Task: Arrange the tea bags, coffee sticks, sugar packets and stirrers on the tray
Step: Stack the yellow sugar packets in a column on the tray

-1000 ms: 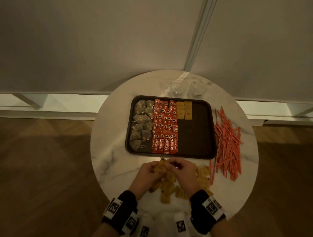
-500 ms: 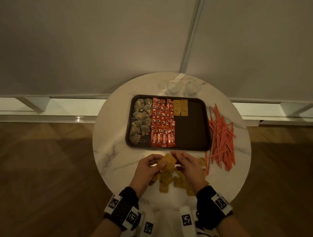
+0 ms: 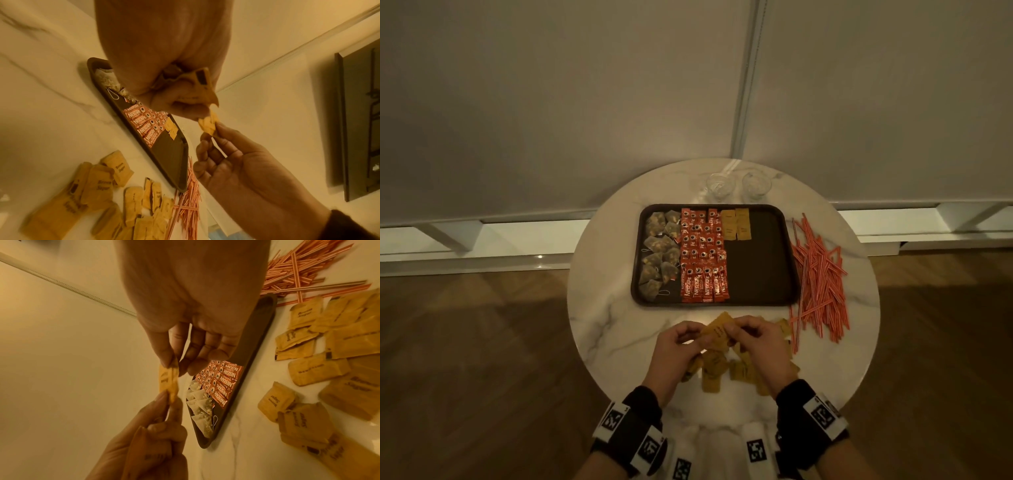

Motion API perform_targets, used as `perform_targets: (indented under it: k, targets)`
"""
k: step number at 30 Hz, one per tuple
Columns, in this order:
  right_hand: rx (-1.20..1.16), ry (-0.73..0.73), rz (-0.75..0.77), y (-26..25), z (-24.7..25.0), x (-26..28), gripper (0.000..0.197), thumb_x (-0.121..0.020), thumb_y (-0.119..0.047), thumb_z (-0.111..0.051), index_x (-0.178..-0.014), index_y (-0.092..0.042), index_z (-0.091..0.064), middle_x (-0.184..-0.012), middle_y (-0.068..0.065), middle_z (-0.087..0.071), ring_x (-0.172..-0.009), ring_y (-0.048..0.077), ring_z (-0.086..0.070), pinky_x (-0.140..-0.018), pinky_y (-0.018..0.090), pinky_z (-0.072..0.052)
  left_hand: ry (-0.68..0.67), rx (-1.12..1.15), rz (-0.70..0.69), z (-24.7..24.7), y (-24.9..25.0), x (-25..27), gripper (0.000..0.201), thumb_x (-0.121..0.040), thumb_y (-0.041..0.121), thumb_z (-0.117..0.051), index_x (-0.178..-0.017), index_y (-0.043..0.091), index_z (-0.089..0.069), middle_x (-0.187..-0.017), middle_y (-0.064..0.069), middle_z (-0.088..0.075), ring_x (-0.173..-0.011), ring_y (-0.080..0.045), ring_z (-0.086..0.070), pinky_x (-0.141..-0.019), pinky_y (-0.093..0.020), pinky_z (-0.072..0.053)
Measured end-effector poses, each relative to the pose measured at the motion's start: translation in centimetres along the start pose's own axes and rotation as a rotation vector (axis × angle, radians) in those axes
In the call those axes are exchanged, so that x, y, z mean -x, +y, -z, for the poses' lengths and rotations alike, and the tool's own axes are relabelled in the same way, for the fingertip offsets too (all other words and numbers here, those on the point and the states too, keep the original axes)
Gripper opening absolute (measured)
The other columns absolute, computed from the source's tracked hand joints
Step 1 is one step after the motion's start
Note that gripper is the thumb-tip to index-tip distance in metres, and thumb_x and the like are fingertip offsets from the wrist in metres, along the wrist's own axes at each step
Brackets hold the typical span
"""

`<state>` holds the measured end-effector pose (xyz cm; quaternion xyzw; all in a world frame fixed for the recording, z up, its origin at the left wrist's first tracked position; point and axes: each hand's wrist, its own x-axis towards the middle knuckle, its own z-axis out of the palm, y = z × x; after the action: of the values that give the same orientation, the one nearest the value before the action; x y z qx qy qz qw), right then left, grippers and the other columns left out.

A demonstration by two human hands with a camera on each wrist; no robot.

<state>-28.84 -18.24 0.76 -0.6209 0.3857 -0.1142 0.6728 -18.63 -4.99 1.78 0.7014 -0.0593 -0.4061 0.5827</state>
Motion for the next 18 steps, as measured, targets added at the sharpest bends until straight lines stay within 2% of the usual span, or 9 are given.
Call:
perform_targets:
  k: [3, 6, 7, 9, 10, 12, 15, 18]
  targets:
    - [0.072, -0.097, -0.047, 0.3, 0.3, 0.5, 0.005, -0.086, -0.004, -0.071, -0.089, -0.007, -0.074, -0.076, -0.002, -0.073, -0.07, 0.003, -0.067, -0.065, 0.014, -0.051, 0.102, 0.021, -0.069, 0.5, 0.0, -0.3, 0.009, -0.089, 0.007, -0.068, -0.093, 0.015, -0.072, -0.072, -0.001, -0.066, -0.048, -0.009, -0.047, -0.04, -0.017, -0.034]
    - [0.162, -0.151, -0.015, 1.2, 0.6, 0.8, 0.022, -0.083, -0.004, -0.075, -0.098, -0.02, -0.074, -0.093, -0.003, -0.075, -0.089, 0.008, -0.069, -0.082, 0.025, -0.056, 0.046, -0.073, -0.167, 0.6, 0.4, -0.1, 0.007, -0.087, 0.009, -0.072, -0.087, 0.015, -0.074, -0.061, 0.003, -0.064, -0.041, -0.011, -0.041, -0.04, -0.021, -0.031]
    - [0.192, -0.133, 0.014, 1.4, 0.6, 0.9, 0.028, -0.081, -0.007, -0.077, -0.103, -0.024, -0.072, -0.097, -0.006, -0.073, -0.093, 0.005, -0.067, -0.083, 0.024, -0.054, 0.019, -0.141, -0.216, 0.4, 0.5, 0.0, 0.007, -0.085, 0.009, -0.074, -0.085, 0.016, -0.075, -0.059, 0.007, -0.064, -0.041, -0.008, -0.044, -0.041, -0.021, -0.033]
    - [0.26, -0.093, 0.074, 1.4, 0.6, 1.1, 0.035, -0.081, -0.014, -0.079, -0.11, -0.03, -0.069, -0.106, -0.015, -0.068, -0.098, -0.005, -0.06, -0.081, 0.017, -0.049, -0.023, -0.31, -0.339, 0.2, 0.8, 0.0, 0.012, -0.082, 0.01, -0.077, -0.082, 0.022, -0.077, -0.068, 0.014, -0.068, -0.052, -0.002, -0.056, -0.051, -0.015, -0.042]
    - [0.28, -0.087, 0.101, 1.4, 0.6, 1.2, 0.033, -0.081, -0.017, -0.079, -0.109, -0.032, -0.069, -0.106, -0.019, -0.066, -0.098, -0.006, -0.058, -0.08, 0.017, -0.047, -0.047, -0.382, -0.398, 0.2, 0.7, -0.1, 0.012, -0.081, 0.012, -0.078, -0.083, 0.023, -0.078, -0.074, 0.015, -0.07, -0.061, 0.0, -0.06, -0.058, -0.014, -0.046]
    - [0.291, -0.093, 0.144, 1.5, 0.5, 1.2, 0.023, -0.081, -0.019, -0.079, -0.099, -0.032, -0.073, -0.098, -0.018, -0.069, -0.097, -0.001, -0.059, -0.082, 0.024, -0.047, -0.091, -0.47, -0.482, 0.3, 0.6, -0.2, 0.01, -0.081, 0.013, -0.079, -0.086, 0.021, -0.08, -0.081, 0.013, -0.071, -0.069, 0.0, -0.063, -0.064, -0.014, -0.048]
    - [0.271, -0.077, 0.142, 1.5, 0.4, 1.1, 0.011, -0.082, -0.018, -0.078, -0.091, -0.026, -0.078, -0.088, -0.01, -0.072, -0.088, 0.006, -0.064, -0.079, 0.031, -0.048, -0.089, -0.502, -0.487, 0.1, 0.8, -0.3, 0.012, -0.081, 0.013, -0.078, -0.089, 0.021, -0.079, -0.084, 0.012, -0.071, -0.072, 0.0, -0.063, -0.065, -0.013, -0.047]
    - [0.197, -0.091, 0.14, 1.0, 0.5, 1.5, 0.014, -0.086, -0.014, -0.073, -0.089, -0.027, -0.078, -0.084, -0.008, -0.075, -0.082, 0.009, -0.067, -0.077, 0.028, -0.053, -0.053, -0.402, -0.355, 0.0, 0.8, -0.3, 0.014, -0.085, 0.014, -0.075, -0.093, 0.025, -0.076, -0.086, 0.01, -0.072, -0.061, 0.0, -0.061, -0.058, -0.013, -0.046]
